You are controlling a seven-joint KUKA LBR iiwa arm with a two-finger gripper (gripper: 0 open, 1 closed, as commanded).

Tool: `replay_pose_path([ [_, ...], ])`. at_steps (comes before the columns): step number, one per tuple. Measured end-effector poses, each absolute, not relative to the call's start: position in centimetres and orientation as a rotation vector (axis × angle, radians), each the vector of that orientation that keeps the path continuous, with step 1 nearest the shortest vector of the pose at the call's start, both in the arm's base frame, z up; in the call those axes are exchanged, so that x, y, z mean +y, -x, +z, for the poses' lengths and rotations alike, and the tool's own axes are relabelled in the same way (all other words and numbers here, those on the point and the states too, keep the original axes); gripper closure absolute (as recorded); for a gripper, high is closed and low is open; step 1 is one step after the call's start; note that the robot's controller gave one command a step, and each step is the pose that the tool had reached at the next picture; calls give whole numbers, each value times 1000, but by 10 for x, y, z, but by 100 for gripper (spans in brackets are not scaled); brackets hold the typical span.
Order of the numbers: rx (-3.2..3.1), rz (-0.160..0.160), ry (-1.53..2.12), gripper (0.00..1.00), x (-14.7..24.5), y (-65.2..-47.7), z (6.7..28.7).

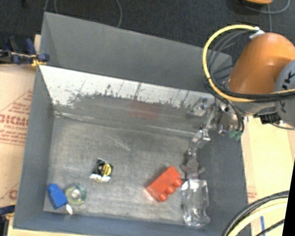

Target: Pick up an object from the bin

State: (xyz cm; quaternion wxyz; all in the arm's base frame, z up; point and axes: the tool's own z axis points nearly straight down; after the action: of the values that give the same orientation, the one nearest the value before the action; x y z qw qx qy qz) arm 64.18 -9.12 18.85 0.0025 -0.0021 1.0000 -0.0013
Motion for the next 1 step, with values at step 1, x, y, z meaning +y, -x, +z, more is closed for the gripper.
replay_pose_path([
  [1, 3067, 0, 688, 0, -56, -573, 97],
])
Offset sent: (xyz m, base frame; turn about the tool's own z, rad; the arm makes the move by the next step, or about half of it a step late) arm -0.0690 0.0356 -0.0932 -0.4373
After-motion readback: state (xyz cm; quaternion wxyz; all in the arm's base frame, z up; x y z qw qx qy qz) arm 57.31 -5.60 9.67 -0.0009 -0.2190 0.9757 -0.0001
